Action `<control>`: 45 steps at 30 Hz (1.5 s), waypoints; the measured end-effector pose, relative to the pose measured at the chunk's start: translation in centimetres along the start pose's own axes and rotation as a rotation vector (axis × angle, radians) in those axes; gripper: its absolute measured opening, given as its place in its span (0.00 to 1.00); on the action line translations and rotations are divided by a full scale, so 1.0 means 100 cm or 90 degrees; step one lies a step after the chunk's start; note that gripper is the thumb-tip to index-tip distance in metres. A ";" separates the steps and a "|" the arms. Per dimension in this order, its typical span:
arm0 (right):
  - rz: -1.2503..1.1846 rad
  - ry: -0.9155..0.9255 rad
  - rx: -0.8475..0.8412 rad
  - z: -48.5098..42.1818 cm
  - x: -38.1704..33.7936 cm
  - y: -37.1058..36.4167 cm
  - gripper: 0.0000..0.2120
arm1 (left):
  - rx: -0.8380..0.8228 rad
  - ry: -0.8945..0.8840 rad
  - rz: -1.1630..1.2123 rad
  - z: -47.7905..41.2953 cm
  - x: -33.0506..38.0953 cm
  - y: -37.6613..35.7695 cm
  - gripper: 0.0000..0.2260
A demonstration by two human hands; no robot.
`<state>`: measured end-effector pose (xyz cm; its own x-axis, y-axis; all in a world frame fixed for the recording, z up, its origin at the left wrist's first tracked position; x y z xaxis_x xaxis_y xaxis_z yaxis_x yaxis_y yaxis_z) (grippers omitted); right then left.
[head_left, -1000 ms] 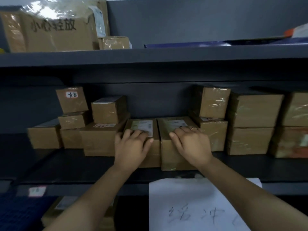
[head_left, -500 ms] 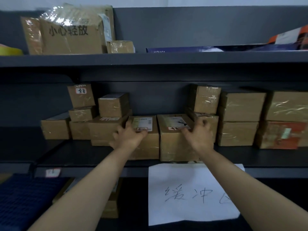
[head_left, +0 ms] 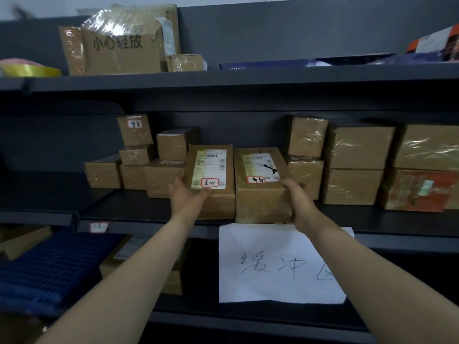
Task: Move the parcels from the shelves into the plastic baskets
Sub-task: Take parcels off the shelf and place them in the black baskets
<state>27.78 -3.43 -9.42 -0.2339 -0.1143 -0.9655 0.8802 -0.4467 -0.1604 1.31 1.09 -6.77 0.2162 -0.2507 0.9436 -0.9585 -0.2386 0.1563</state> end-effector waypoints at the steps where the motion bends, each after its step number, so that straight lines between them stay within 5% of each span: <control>1: -0.004 -0.006 -0.010 0.000 0.002 -0.002 0.13 | 0.009 0.019 -0.012 0.001 -0.001 0.001 0.40; 7: -0.053 0.018 -0.064 0.011 0.001 -0.002 0.11 | 0.021 0.099 0.052 0.012 -0.008 0.010 0.31; 10: -0.086 0.047 -0.097 0.025 -0.004 0.000 0.14 | 0.066 0.034 0.132 0.025 0.010 0.019 0.22; 16: -0.164 0.104 -0.055 0.070 -0.016 0.023 0.16 | 0.046 -0.084 0.237 0.055 0.047 0.025 0.22; 23: -0.242 0.109 0.147 0.137 0.014 0.123 0.13 | -0.140 -0.125 0.300 0.112 0.070 -0.034 0.22; 29: -0.276 0.103 0.355 0.214 0.036 0.253 0.24 | -0.386 -0.108 0.326 0.203 0.096 -0.140 0.23; 34: -0.322 0.076 0.485 0.279 0.062 0.374 0.19 | -0.564 -0.065 0.300 0.294 0.116 -0.247 0.24; 40: -0.348 0.032 0.607 0.341 0.093 0.515 0.25 | -0.728 0.067 0.250 0.418 0.123 -0.387 0.41; 45: -0.341 0.023 0.695 0.385 0.097 0.628 0.20 | -0.875 0.190 0.244 0.527 0.143 -0.487 0.23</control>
<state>64.85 -66.72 -20.95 -0.4348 0.3302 -0.8378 -0.1383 -0.9438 -0.3002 60.86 -40.35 -16.26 0.0295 0.1500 0.9882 -0.4030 0.9066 -0.1256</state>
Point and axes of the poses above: each hand's wrist, its own z-axis away from the middle knuckle, its own y-axis out of the back of the hand, x = y × z, the point moved 7 cm from there along -z, towards the middle knuckle, and after that the axes turned 3 degrees about -y, right-handed, at the moved point
